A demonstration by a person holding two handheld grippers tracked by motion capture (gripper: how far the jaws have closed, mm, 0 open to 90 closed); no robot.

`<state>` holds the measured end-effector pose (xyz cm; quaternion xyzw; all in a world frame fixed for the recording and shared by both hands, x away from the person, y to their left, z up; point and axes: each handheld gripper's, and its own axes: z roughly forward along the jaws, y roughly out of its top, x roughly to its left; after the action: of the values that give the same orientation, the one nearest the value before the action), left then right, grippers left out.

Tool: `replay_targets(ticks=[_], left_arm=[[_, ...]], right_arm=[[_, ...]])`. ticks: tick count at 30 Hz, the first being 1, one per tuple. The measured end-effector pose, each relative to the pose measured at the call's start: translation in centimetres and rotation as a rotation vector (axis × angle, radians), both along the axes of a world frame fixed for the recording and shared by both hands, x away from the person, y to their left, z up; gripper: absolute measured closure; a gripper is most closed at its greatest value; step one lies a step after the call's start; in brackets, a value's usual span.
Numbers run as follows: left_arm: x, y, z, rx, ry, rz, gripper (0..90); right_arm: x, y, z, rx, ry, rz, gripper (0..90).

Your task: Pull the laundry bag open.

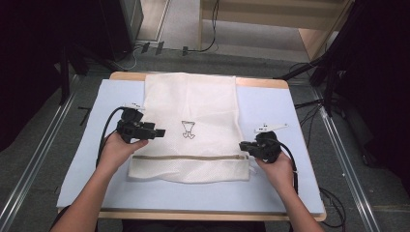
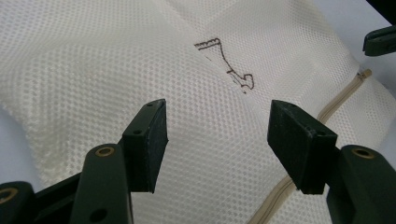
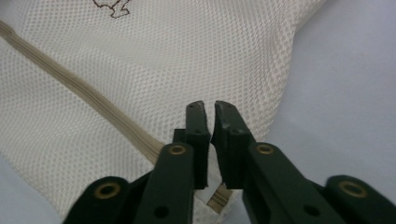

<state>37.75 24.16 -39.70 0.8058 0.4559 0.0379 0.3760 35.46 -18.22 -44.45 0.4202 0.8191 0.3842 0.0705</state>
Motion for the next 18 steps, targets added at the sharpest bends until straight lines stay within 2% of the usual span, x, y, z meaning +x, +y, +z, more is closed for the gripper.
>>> replay_targets(ticks=[4, 6, 8, 12, 16, 18], left_arm=[[0.0, -0.7, 0.0, -0.001, -0.002, -0.014, 38.8], [0.1, -1.3, -0.1, 0.002, -0.001, -0.037, 38.7], [0.1, -1.7, -0.1, -0.003, -0.001, -0.046, 38.7], [0.2, -2.4, -0.2, -0.010, 0.005, -0.069, 39.0], [0.2, -3.3, -0.3, -0.004, -0.002, -0.090, 39.3], [0.2, -3.8, -0.3, -0.004, -0.005, -0.102, 39.5]], right_arm=[[0.0, 0.0, -0.6, -0.011, 0.027, 0.005, 90.0], [0.0, -0.1, -1.0, -0.016, 0.047, 0.005, 90.0], [-0.1, -0.2, -1.3, -0.028, 0.054, 0.003, 90.0], [-0.2, -0.6, -1.7, -0.018, 0.068, 0.012, 90.0], [-0.5, -0.5, -2.0, -0.027, 0.087, 0.019, 90.0], [-0.6, -0.5, -2.0, -0.024, 0.083, 0.021, 90.0]])
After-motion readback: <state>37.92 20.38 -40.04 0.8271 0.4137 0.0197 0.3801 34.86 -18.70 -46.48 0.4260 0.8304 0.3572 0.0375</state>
